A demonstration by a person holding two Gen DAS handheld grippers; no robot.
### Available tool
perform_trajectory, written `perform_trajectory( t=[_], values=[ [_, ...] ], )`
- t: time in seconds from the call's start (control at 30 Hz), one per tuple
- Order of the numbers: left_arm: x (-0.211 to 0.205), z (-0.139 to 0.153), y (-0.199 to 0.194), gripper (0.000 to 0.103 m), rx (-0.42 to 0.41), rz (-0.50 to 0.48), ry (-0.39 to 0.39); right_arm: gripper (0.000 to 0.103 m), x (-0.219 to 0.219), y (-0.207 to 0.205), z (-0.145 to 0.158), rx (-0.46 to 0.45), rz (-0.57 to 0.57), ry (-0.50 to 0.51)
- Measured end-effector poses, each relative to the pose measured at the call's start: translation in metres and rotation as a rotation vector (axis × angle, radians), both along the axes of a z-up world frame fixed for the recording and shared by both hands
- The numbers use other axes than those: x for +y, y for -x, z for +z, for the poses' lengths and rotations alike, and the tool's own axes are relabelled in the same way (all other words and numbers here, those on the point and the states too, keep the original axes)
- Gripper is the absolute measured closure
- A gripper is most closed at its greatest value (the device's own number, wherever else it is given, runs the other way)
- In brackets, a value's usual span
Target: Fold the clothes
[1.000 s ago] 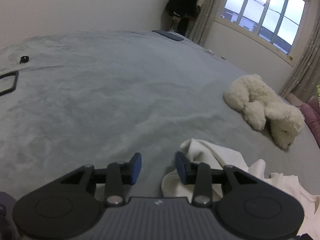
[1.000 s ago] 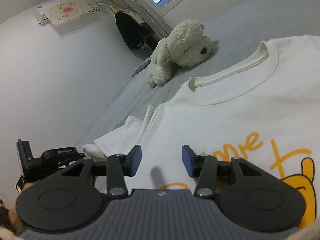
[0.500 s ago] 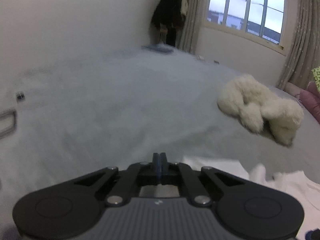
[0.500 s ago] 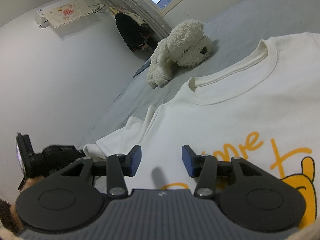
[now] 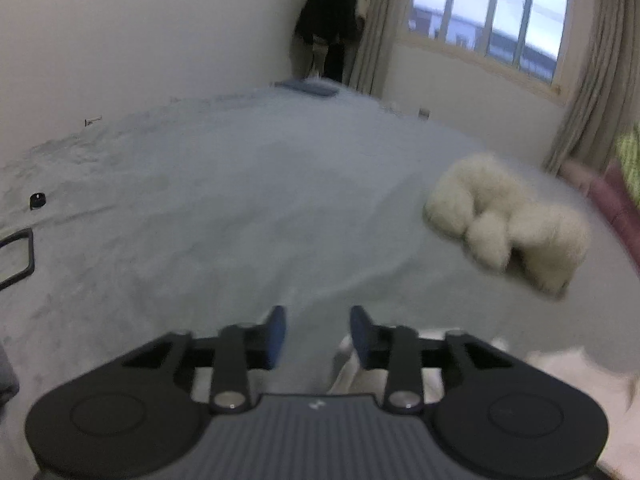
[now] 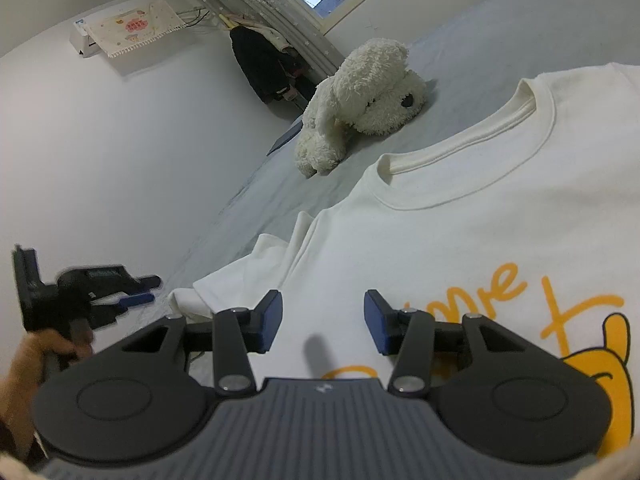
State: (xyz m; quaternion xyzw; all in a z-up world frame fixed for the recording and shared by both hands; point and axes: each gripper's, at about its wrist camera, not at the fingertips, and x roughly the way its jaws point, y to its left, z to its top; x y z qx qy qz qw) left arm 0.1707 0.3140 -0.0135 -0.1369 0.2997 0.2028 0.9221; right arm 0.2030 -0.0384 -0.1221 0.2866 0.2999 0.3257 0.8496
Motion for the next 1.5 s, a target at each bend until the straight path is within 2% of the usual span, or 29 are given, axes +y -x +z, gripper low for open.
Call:
perform_trajectory(
  t=[0.1,0.27,0.5,0.53,0.6,0.63,0.7,0.73,0.87,0.9,1.07,1.13,1.17,1.23,1.3,1.33,1.37,1.43,1.5],
  values=[
    [-0.001,-0.014,-0.001,0.065,0.032,-0.028,-0.002,0.053,0.000,0.000,0.000,0.000,0.001,-0.001],
    [0.002,-0.028,-0.003,0.065,0.081,-0.086,0.058,0.053,0.000,0.000,0.000,0.000,0.002,-0.001],
    [-0.003,-0.040,0.001,0.065,0.062,-0.120,0.075,0.053,0.001,0.000,0.001,-0.001,0.003,0.005],
    [-0.004,-0.043,0.000,0.067,0.058,-0.123,0.079,0.053,0.001,0.000,0.001,-0.001,0.002,0.012],
    [-0.002,-0.048,-0.003,0.078,0.038,-0.114,0.121,0.053,0.003,0.000,0.003,-0.001,0.001,0.025],
    [-0.001,-0.050,-0.004,0.089,0.030,-0.106,0.144,0.052,0.004,0.000,0.003,-0.002,0.001,0.034],
    [0.001,-0.048,-0.005,0.094,0.032,-0.079,0.155,0.052,0.009,0.002,0.008,-0.010,0.002,0.076],
    [0.000,-0.045,-0.005,0.095,0.031,-0.071,0.146,0.052,0.012,0.002,0.010,-0.015,0.005,0.097],
    [-0.005,-0.026,-0.001,0.098,0.004,-0.043,0.027,0.050,0.026,0.002,0.024,-0.037,0.050,0.130],
    [-0.006,-0.020,0.000,0.103,-0.010,-0.034,0.000,0.050,0.029,0.002,0.028,-0.042,0.061,0.139],
    [-0.010,0.011,0.012,0.103,-0.100,-0.003,-0.142,0.050,0.047,0.002,0.045,-0.069,0.117,0.181],
    [-0.013,0.017,0.015,0.103,-0.112,-0.005,-0.152,0.050,0.054,0.002,0.052,-0.080,0.140,0.198],
    [-0.012,0.016,0.014,0.103,-0.103,-0.005,-0.123,0.050,0.057,0.002,0.055,-0.085,0.151,0.206],
    [-0.012,0.014,0.013,0.097,-0.085,-0.004,-0.066,0.050,0.064,0.002,0.062,-0.096,0.174,0.223],
    [-0.013,0.006,0.014,0.070,-0.052,0.001,-0.037,0.050,0.068,0.003,0.067,-0.101,0.189,0.226],
    [-0.014,0.000,0.013,0.046,-0.032,0.004,-0.036,0.050,0.068,0.003,0.068,-0.100,0.193,0.226],
    [-0.014,-0.006,0.012,0.040,-0.014,0.008,-0.037,0.050,0.069,0.003,0.069,-0.099,0.197,0.225],
    [-0.013,-0.020,0.012,0.040,0.030,0.023,-0.011,0.050,0.071,0.001,0.071,-0.099,0.208,0.233],
    [-0.010,-0.033,0.013,0.040,0.059,0.048,0.049,0.050,0.074,-0.003,0.073,-0.100,0.221,0.248]
  ],
)
